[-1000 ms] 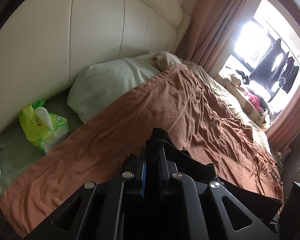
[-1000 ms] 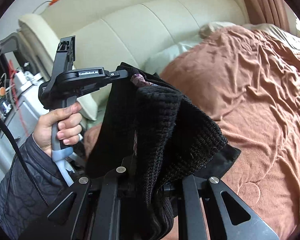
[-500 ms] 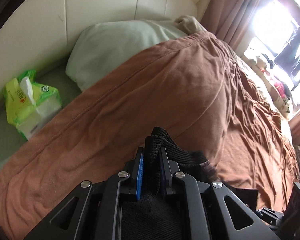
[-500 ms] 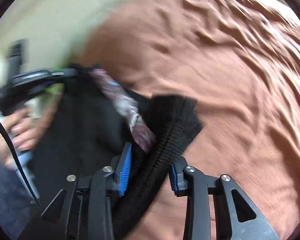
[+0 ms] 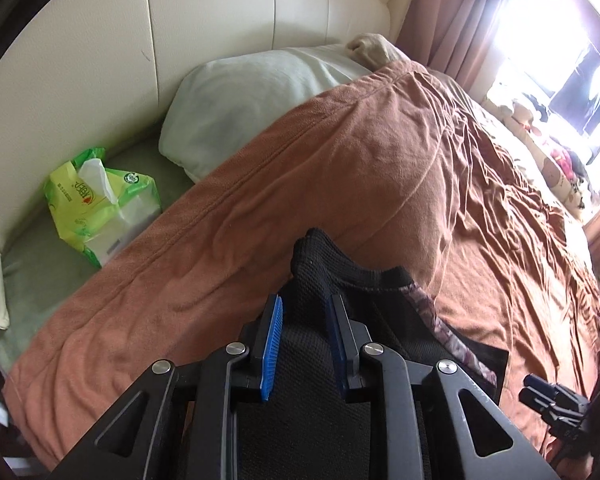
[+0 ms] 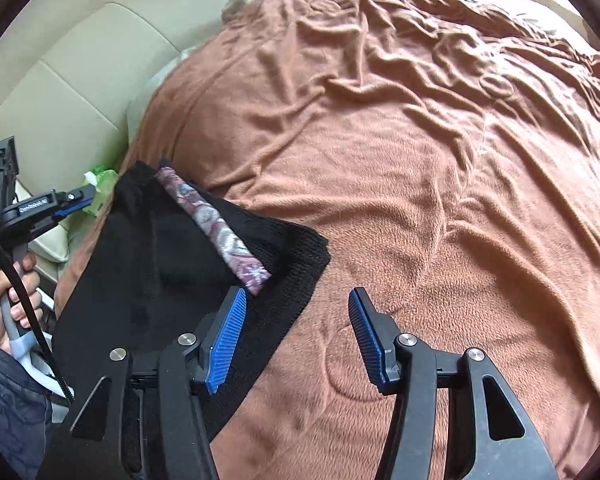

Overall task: Fold small clothes
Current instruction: 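Lower the folded garment onto the bed with both grippers, then open both grippers and raise them away from the folded garment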

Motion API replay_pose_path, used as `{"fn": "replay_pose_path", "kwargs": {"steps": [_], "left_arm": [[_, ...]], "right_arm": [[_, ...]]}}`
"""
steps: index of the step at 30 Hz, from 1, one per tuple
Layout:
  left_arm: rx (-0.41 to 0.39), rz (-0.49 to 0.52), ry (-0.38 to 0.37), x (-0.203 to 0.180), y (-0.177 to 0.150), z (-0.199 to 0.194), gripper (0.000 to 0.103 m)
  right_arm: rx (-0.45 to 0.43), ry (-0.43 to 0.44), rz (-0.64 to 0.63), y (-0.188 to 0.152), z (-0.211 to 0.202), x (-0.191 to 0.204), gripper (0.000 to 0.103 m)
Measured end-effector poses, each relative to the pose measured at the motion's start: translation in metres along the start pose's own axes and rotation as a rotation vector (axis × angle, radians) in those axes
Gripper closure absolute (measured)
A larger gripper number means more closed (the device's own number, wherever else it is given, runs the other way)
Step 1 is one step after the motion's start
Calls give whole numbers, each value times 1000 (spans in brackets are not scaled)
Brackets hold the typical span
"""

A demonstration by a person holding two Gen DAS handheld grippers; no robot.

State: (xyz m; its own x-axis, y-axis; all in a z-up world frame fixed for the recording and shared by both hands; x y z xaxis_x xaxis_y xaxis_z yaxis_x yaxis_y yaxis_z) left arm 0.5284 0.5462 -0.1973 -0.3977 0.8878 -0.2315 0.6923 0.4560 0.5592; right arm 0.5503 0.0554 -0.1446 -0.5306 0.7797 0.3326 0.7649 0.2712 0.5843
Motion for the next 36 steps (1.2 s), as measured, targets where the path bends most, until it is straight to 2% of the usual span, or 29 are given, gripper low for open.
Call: {"fn": "replay_pose_path", "kwargs": {"steps": [4,8,11,16,19,25,28,32,35,36], "left_arm": [[29,11,-5,-5,-9,9,79],[66,11,7,-7,-13,28,79],[74,10,26,-7,-9,45,79],[72,-6,90,4,-1,72,81],[41,0,139,10,6,78,82],[54,-21,137,20,8,87,82],[53,-13,145,22,6,78,81],[52,-51,124,24,4,62,81],[41,-53,125,21,0,43,73],[41,-57,120,18,-2,37,61]], "right_arm": [[-20,34,-44,-1,-8,12,53],[2,79,-78,-5,-5,25,74],[25,114,-110,-3,7,35,80],[57,135,-136,1,36,45,83],[63,123,-118,4,50,38,84],[49,129,-91,2,61,28,86],[47,133,-117,0,59,30,86],[47,148,-88,1,48,28,83],[66,142,-84,-2,37,27,82],[73,139,-90,-3,32,28,82]]}}
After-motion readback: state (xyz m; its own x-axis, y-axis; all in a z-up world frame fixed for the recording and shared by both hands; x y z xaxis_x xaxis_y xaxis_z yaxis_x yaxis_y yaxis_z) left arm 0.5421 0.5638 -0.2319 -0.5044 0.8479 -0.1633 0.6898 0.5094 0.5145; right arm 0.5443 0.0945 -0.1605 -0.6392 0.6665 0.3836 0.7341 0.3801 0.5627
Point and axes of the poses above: each gripper's, at about its wrist camera, not at the fingertips, and z roughly the way its jaws point, x to its left, y to its top, the point moved 9 cm from there along z, roughly the way its jaws point
